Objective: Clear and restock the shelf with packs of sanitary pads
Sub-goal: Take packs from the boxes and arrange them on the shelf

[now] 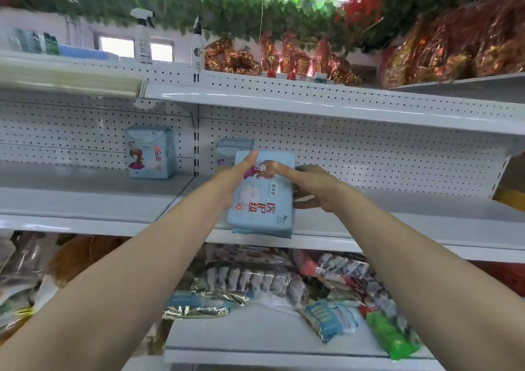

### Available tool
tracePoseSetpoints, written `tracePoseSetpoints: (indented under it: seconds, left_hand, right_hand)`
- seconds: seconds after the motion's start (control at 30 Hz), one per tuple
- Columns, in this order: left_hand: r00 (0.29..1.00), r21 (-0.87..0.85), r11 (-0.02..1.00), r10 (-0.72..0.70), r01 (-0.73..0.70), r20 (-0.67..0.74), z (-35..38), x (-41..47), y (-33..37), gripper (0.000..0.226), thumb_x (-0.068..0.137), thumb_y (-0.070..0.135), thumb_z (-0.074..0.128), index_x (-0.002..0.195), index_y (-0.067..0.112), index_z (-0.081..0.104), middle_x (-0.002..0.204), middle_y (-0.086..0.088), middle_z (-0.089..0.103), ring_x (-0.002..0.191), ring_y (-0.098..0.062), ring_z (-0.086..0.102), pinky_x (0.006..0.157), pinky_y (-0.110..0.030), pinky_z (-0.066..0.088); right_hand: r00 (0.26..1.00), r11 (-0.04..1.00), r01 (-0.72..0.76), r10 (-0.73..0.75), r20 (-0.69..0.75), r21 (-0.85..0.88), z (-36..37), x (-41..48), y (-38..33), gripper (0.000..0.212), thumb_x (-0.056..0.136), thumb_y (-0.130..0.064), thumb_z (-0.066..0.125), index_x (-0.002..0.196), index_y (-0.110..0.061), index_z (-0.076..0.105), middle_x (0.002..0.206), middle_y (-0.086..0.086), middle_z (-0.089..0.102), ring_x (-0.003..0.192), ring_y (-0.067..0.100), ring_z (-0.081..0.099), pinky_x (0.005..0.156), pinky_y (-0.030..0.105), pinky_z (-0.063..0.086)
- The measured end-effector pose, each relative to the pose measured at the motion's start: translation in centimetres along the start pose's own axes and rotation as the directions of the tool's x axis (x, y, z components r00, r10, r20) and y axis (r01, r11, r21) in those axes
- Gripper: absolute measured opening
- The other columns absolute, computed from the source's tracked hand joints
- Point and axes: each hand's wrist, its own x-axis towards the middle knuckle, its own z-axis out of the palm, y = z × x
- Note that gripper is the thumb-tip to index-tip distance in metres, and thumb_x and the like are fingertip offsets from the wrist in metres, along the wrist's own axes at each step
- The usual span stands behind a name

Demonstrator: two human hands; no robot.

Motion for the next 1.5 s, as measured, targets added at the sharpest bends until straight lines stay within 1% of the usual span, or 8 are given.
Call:
tracePoseSetpoints:
  seconds: [0.23, 0.5, 0.67, 0.9, 1.07, 1.27, 1.43, 1.5]
  left_hand:
    - [0.972, -0.079, 0.978, 0.181, -0.194, -0.153, -2.5, -2.6, 0.4, 0.064, 0.072, 0.067, 0.075, 0.115, 0.021, 0.066, 0.097, -0.008, 0.077, 0.083, -0.028, 0.076, 0.075, -0.050, 0.062]
    - [0.967, -0.119, 0.966, 0.215, -0.231, -0.135, -6.7, -4.5, 1.6, 0.087, 0.054, 0.088, 0.062, 0.117, 0.028, 0.064, 0.105, -0.006, 0.076, 0.089, -0.025, 0.076, 0.073, -0.042, 0.061]
    - [0.956, -0.188, 0.947, 0.226, -0.261, -0.186, -8.8, -4.3, 1.3, 0.070, 0.078, 0.078, 0.051, 0.104, 0.014, 0.062, 0.093, -0.007, 0.074, 0.078, -0.022, 0.074, 0.061, -0.033, 0.056]
    - [0.958, -0.330, 0.912, 0.172, -0.244, -0.231, -11.6, -2.4, -0.1, 0.074, 0.074, 0.064, 0.070, 0.128, 0.016, 0.056, 0.117, -0.015, 0.072, 0.097, -0.035, 0.073, 0.079, -0.061, 0.058]
    - [0.989, -0.405, 0.905, 0.090, -0.131, -0.118, -14.6, -0.8, -1.2, 0.066, 0.071, 0.043, 0.076, 0.126, 0.009, 0.064, 0.117, -0.017, 0.071, 0.104, -0.035, 0.071, 0.084, -0.054, 0.058]
    - [0.970, -0.390, 0.889, 0.200, -0.238, -0.136, -17.1, 1.4, -0.7, 0.057, 0.077, 0.022, 0.079, 0.128, 0.006, 0.061, 0.113, -0.013, 0.074, 0.100, -0.029, 0.073, 0.070, -0.041, 0.062]
    - [0.956, -0.246, 0.924, 0.280, -0.294, -0.092, -19.5, 4.1, 0.8, 0.070, 0.069, 0.019, 0.081, 0.133, 0.008, 0.055, 0.114, -0.013, 0.073, 0.097, -0.026, 0.074, 0.072, -0.036, 0.061]
    - [0.955, -0.187, 0.937, 0.287, -0.296, -0.075, -20.3, 5.4, 1.4, 0.070, 0.069, 0.017, 0.081, 0.133, 0.007, 0.055, 0.114, -0.013, 0.073, 0.095, -0.025, 0.074, 0.069, -0.034, 0.060]
  right_hand:
    - [0.993, 0.996, 0.087, -0.088, 0.080, 0.011, 3.2, -1.4, -2.3, 0.066, 0.076, -0.071, 0.070, 0.125, -0.029, 0.056, 0.106, -0.001, 0.074, 0.092, 0.017, 0.073, 0.075, 0.035, 0.063]
    - [0.964, 0.968, 0.025, -0.090, 0.251, 0.251, 7.5, -0.7, -3.7, 0.070, 0.079, -0.081, 0.056, 0.126, -0.031, 0.062, 0.115, 0.001, 0.074, 0.101, 0.022, 0.074, 0.085, 0.045, 0.062]
    - [0.987, 0.923, 0.027, -0.085, 0.135, 0.385, 10.4, 0.6, -3.8, 0.062, 0.085, -0.074, 0.056, 0.122, -0.025, 0.058, 0.118, 0.003, 0.070, 0.099, 0.024, 0.072, 0.081, 0.053, 0.061]
    - [0.985, 0.871, 0.166, -0.164, -0.046, 0.463, 14.0, 2.9, -2.5, 0.026, 0.088, -0.031, 0.076, 0.082, -0.023, 0.053, 0.100, 0.003, 0.062, 0.084, 0.025, 0.064, 0.070, 0.047, 0.058]
    - [0.939, 0.826, 0.321, -0.342, -0.040, 0.463, 15.8, 4.7, -1.7, 0.024, 0.085, -0.021, 0.079, 0.100, -0.026, 0.061, 0.117, 0.008, 0.065, 0.105, 0.032, 0.066, 0.075, 0.044, 0.057]
    - [0.970, 0.876, 0.163, -0.228, 0.091, 0.454, 16.6, 7.7, -2.5, 0.091, 0.067, -0.029, 0.086, 0.147, -0.033, 0.043, 0.132, -0.004, 0.062, 0.111, 0.023, 0.068, 0.094, 0.050, 0.057]
    - [0.978, 0.908, 0.133, -0.185, 0.097, 0.397, 17.9, 10.0, -3.5, 0.062, 0.082, -0.026, 0.082, 0.137, -0.029, 0.052, 0.115, -0.004, 0.073, 0.089, 0.013, 0.075, 0.070, 0.031, 0.061]
    - [0.979, 0.916, 0.129, -0.179, 0.098, 0.381, 18.5, 11.4, -4.0, 0.064, 0.083, -0.023, 0.081, 0.139, -0.030, 0.050, 0.108, -0.004, 0.076, 0.089, 0.015, 0.076, 0.077, 0.036, 0.062]
